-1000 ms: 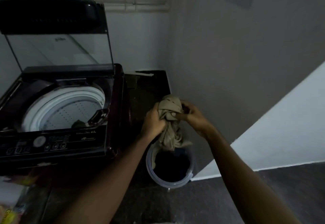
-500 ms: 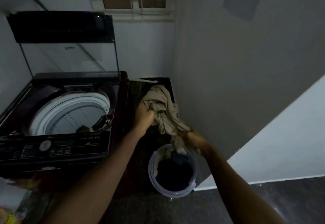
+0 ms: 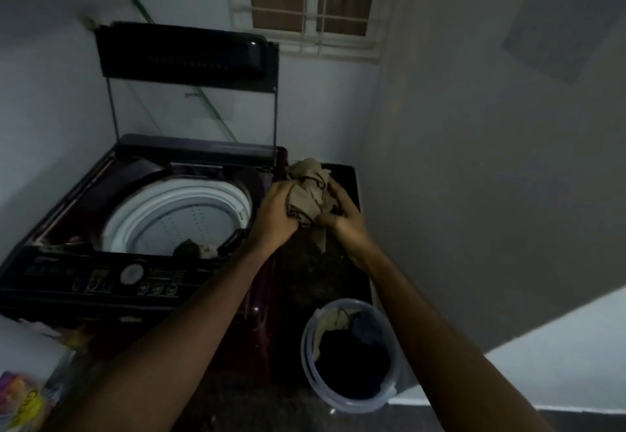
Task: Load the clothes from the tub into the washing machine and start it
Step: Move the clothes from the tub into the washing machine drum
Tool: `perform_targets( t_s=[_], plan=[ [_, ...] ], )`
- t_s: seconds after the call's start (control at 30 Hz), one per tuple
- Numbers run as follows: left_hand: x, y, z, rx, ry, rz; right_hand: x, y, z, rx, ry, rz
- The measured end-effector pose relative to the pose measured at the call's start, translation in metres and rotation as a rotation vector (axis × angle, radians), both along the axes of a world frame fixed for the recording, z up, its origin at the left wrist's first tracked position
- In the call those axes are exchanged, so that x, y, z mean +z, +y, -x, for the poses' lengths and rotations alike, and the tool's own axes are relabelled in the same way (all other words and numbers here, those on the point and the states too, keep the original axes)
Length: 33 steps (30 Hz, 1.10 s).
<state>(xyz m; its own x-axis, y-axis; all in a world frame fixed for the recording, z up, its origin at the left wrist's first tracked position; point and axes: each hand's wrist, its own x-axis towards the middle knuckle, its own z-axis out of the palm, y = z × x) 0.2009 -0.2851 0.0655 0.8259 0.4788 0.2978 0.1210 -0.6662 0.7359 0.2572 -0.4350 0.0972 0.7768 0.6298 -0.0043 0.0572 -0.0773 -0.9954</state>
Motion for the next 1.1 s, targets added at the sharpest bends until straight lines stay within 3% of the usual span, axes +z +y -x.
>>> perform_targets(
  t_s=[0.23, 0.6, 0.7, 0.87, 1.1],
  plan=[
    [0.000, 0.131, 0.023, -0.138, 0.094, -0.012, -0.015, 0.143, 0.007, -0.026, -0.256, 0.068],
    [-0.040, 0.317, 0.084, -0.049, 0.282, -0.096, -0.061, 0.326, 0.052, 0.099, -0.275, 0.266],
    [-0.054, 0.342, 0.097, -0.108, 0.404, -0.081, -0.071, 0.349, 0.049, 0.226, -0.333, 0.408],
    [-0.085, 0.363, 0.103, -0.127, 0.456, 0.047, -0.090, 0.355, 0.036, 0.161, -0.373, 0.602],
    [-0.086, 0.339, 0.086, -0.181, 0.417, 0.015, -0.091, 0.325, 0.037, 0.167, -0.362, 0.745]
  ],
)
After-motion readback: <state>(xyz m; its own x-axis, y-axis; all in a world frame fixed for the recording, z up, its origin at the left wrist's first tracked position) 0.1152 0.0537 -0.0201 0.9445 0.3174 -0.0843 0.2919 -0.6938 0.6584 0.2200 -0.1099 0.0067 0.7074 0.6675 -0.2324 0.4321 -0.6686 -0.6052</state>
